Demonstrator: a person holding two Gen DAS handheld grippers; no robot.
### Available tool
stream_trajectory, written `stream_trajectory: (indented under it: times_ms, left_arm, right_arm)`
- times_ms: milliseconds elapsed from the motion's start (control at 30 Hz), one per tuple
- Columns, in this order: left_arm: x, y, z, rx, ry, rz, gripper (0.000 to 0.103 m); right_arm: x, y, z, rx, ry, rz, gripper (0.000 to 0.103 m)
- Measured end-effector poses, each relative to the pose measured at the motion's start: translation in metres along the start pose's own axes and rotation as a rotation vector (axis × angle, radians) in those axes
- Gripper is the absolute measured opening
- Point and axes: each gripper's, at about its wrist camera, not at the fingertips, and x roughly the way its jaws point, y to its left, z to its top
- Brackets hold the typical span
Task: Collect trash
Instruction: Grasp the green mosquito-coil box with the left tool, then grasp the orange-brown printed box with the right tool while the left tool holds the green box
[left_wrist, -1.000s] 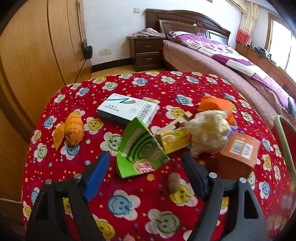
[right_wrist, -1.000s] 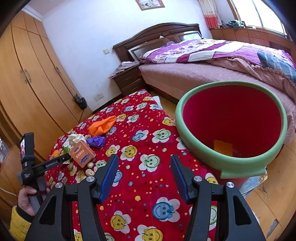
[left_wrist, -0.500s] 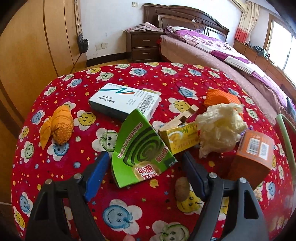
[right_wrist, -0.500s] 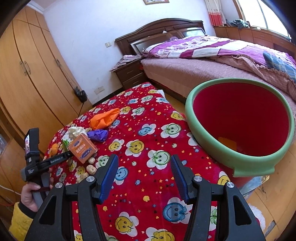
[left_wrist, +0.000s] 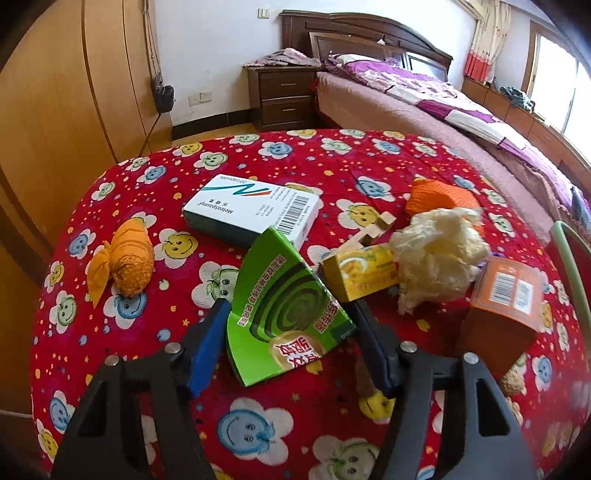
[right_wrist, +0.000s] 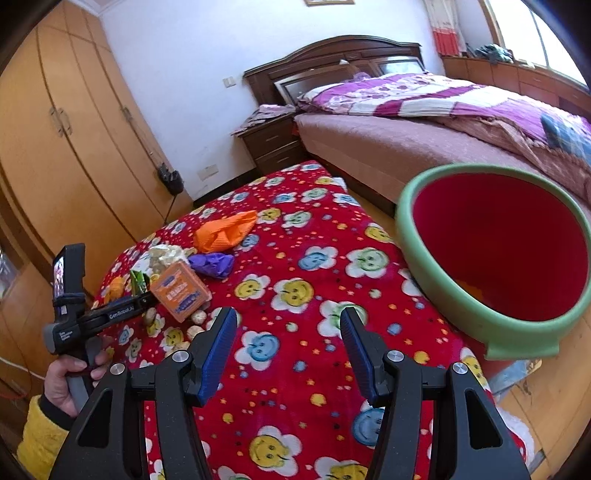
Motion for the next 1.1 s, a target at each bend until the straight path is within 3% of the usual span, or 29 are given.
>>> stream_trajectory:
  times_ms: [267, 400, 800, 1100]
  left_arm:
    - [-0.032, 0.011, -0.009, -0.06, -0.038, -0.01, 0.067]
    - [-0.039, 0.016, -0.013, -0.08, -0.027, -0.015, 0.067]
    - [-0.05, 0.032, -0.026, -0.098, -0.051, -0.037, 0.067]
    - [-0.053, 0.034, -0.028, -0.107, -0.09, -0.085, 0.067]
  right_arm:
    - [0.019, 0.037, 0.006, -0.081, 0.032, 0.063, 0.06]
    - [0.034, 0.055, 0.005, -0.113, 0.059, 0.095, 0.078]
    - [0.079, 0.102, 0.004, -0.222, 0.111, 0.065, 0.078]
    - [0.099, 0.11, 0.004, -0.203, 0.12, 0.033, 0.076]
